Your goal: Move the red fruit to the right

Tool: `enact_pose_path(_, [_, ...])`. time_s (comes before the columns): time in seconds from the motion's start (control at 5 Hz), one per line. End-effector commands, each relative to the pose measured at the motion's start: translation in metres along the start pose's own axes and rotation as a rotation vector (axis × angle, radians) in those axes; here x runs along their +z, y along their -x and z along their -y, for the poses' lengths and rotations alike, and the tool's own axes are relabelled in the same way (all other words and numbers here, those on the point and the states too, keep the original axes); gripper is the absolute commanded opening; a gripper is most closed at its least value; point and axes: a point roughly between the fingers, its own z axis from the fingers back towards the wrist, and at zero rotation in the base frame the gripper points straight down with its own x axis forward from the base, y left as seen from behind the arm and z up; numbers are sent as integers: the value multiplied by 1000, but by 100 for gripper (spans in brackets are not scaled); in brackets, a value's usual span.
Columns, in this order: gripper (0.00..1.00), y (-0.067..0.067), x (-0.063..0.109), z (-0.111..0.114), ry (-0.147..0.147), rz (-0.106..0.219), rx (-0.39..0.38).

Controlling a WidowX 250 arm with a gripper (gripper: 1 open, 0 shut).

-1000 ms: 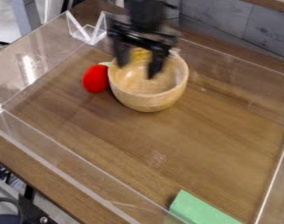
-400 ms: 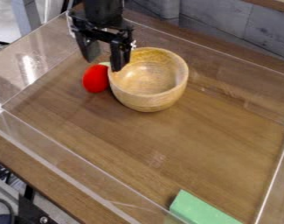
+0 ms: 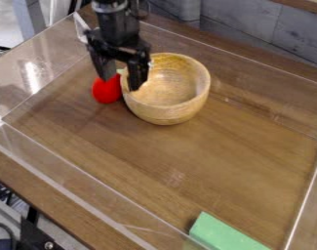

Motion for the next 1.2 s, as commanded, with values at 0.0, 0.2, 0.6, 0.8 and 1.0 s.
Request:
enact_pose_path(0.0, [100, -17, 5, -14, -21, 82, 129])
enact_pose_path(0.2, [100, -18, 8, -29, -25, 98, 202])
enact_pose_path(0.6, [100, -22, 12, -62, -25, 104, 245])
enact_pose_path(0.8, [100, -26, 15, -79, -23, 98, 221])
enact_pose_path(1.0, [100, -32, 16, -96, -17, 90, 199])
